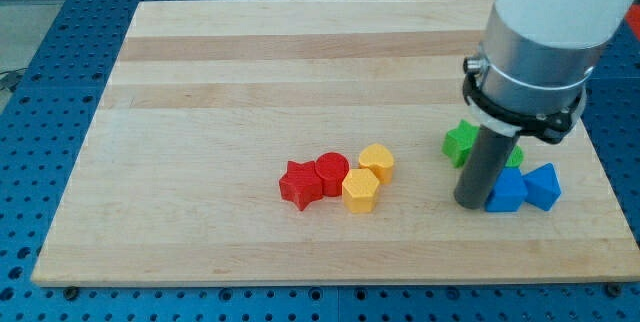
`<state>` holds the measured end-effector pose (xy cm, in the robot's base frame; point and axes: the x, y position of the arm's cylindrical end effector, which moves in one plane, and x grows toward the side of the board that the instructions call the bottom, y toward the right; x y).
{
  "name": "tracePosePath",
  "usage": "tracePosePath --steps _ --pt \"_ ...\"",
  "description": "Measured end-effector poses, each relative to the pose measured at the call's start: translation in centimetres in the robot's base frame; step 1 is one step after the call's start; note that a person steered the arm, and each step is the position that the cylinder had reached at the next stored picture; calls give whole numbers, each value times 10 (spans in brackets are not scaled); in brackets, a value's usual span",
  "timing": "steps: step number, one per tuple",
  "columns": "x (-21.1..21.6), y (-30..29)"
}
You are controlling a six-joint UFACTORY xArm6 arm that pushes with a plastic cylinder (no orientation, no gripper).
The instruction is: Push the green star to the top of the green circle
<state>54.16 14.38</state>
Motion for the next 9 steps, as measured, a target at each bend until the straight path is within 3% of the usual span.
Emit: tracePosePath --steps 2,5,9 --pt "-2 -14" --pt "-86 -21" --pt "-101 -16"
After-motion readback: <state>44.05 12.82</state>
